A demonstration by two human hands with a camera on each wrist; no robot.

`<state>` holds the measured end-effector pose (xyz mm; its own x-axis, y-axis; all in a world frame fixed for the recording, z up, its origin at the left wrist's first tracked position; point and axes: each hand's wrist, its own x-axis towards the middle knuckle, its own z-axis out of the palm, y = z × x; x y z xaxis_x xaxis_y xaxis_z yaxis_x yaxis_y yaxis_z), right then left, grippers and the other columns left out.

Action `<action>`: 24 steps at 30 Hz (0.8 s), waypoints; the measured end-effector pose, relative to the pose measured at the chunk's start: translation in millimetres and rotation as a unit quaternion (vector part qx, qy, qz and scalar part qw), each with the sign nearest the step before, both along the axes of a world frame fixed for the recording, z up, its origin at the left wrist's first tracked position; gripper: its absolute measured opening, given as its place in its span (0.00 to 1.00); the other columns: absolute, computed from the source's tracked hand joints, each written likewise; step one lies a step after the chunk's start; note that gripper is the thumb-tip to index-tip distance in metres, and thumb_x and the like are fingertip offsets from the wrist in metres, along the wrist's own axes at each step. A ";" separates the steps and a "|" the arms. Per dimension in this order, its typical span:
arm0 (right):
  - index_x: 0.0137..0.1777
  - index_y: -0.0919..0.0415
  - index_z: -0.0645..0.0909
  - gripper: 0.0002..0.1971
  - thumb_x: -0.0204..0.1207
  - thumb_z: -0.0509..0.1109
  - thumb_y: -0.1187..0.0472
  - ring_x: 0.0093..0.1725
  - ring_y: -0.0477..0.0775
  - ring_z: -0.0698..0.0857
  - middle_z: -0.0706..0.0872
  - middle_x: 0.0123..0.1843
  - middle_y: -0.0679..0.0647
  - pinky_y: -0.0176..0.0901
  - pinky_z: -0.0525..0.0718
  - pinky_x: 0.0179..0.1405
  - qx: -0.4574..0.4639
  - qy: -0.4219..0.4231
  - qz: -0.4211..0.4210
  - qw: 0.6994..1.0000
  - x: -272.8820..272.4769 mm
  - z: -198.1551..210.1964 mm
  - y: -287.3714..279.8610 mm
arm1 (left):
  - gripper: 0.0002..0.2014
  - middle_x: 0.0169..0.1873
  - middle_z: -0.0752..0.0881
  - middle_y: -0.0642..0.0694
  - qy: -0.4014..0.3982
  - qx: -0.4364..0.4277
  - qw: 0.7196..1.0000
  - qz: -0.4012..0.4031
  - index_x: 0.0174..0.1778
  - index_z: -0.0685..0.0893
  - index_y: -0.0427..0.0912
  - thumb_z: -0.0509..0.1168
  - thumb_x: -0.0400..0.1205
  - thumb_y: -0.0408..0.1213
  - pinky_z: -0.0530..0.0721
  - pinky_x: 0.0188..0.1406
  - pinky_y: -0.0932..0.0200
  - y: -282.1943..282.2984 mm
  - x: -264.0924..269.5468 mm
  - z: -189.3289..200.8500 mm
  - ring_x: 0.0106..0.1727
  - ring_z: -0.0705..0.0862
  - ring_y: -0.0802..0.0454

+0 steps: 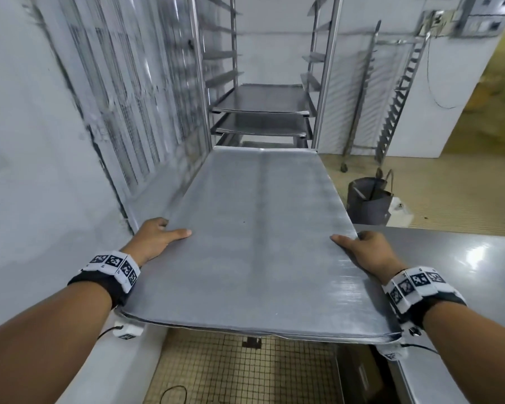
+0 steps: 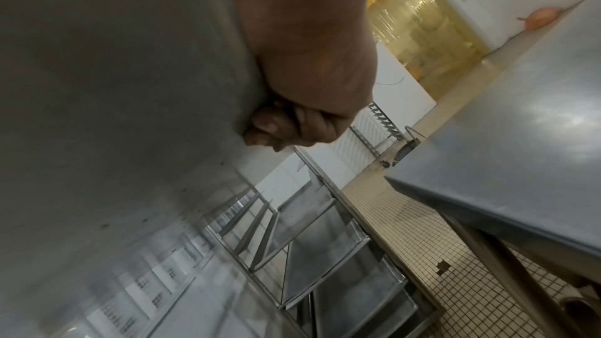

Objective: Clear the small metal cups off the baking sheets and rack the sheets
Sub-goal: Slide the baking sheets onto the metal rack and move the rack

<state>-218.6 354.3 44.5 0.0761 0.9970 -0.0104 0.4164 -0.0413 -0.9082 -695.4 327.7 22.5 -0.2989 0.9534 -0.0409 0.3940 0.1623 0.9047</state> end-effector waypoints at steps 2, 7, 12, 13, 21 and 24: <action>0.31 0.65 0.83 0.21 0.69 0.84 0.48 0.22 0.44 0.84 0.87 0.23 0.50 0.34 0.78 0.21 -0.004 -0.011 -0.007 1.000 -9.3 -7.8 22.7 | 0.44 0.64 0.88 0.40 0.007 0.001 1.000 -0.001 0.72 0.81 0.30 0.85 0.67 0.54 0.82 0.42 0.66 21.2 -13.4 -4.8 0.52 0.88 0.50; 0.26 0.62 0.75 0.28 0.65 0.83 0.40 0.19 0.49 0.76 0.78 0.20 0.57 0.43 0.73 0.27 -0.008 -0.043 -0.022 0.999 -30.8 -22.4 69.3 | 0.45 0.75 0.80 0.36 0.012 -0.010 1.000 -0.002 0.81 0.73 0.28 0.83 0.73 0.48 0.75 0.60 0.59 69.2 -31.5 -7.0 0.68 0.82 0.44; 0.22 0.59 0.73 0.29 0.67 0.81 0.40 0.22 0.51 0.76 0.78 0.17 0.50 0.44 0.73 0.29 -0.017 -0.074 -0.040 0.996 -58.5 -24.9 103.8 | 0.52 0.55 0.92 0.38 0.002 -0.025 1.000 0.001 0.66 0.85 0.30 0.87 0.53 0.63 0.91 0.50 0.51 116.2 -67.6 -9.9 0.49 0.93 0.46; 0.22 0.59 0.73 0.29 0.67 0.81 0.39 0.23 0.53 0.77 0.79 0.18 0.50 0.44 0.74 0.29 -0.019 -0.081 -0.040 0.996 -62.2 -26.4 110.2 | 0.55 0.55 0.92 0.39 -0.001 -0.027 1.000 -0.005 0.67 0.84 0.31 0.86 0.51 0.65 0.91 0.54 0.49 124.8 -74.1 -11.9 0.50 0.93 0.45; 0.22 0.59 0.74 0.29 0.67 0.81 0.38 0.26 0.56 0.79 0.80 0.20 0.52 0.47 0.76 0.32 -0.028 -0.095 -0.048 0.994 -77.3 -32.1 152.1 | 0.22 0.46 0.94 0.44 0.000 -0.039 0.999 -0.029 0.54 0.90 0.37 0.85 0.71 0.46 0.91 0.52 0.49 167.0 -77.7 -6.4 0.47 0.94 0.44; 0.25 0.58 0.76 0.27 0.67 0.80 0.37 0.29 0.57 0.82 0.83 0.25 0.53 0.47 0.78 0.34 -0.033 -0.111 -0.041 0.992 -78.6 -35.6 170.7 | 0.16 0.41 0.94 0.46 -0.004 -0.051 0.998 -0.029 0.47 0.89 0.40 0.84 0.72 0.45 0.90 0.47 0.52 185.2 -77.6 -14.8 0.44 0.93 0.44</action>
